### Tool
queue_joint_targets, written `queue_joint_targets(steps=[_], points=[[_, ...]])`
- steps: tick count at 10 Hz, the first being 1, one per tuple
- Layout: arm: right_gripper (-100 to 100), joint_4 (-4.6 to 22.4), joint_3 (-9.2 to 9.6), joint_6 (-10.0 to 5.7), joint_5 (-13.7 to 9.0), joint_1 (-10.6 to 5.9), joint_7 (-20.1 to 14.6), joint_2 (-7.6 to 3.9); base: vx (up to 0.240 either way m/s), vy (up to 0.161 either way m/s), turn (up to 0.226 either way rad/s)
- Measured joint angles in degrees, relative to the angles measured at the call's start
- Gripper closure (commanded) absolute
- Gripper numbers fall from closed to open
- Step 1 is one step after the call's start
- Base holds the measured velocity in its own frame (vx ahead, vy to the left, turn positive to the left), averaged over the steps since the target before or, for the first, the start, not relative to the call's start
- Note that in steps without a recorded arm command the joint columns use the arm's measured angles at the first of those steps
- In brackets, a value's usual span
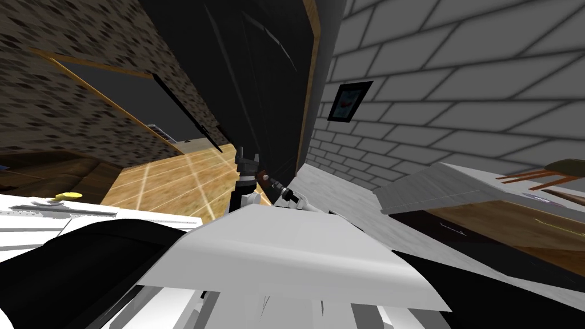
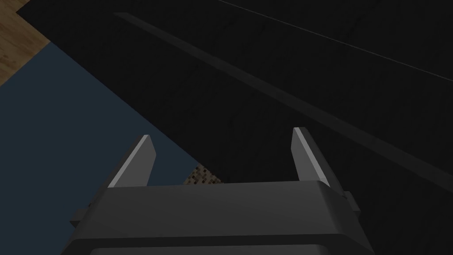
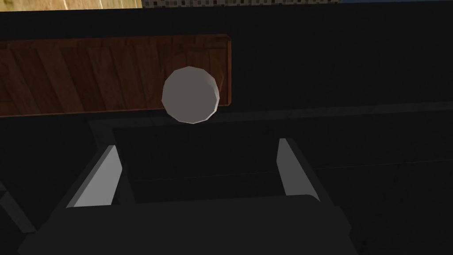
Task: Push the door open
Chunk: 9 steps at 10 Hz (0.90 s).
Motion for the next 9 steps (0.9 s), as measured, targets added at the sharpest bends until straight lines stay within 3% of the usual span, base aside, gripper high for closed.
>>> queue_joint_targets(steps=[5,6,9], points=[[-100,1.8,-1.07,-0.36,0.3,0.31,0.5,1.36,0.096,0.133,0.029],[100,1.8,-1.09,-0.37,0.3,0.31,0.5,1.4,-0.008,-0.008,-0.004],[100,1.8,-1.07,-0.36,0.3,0.3,0.5,1.37,-0.011,-0.019,0.001]])
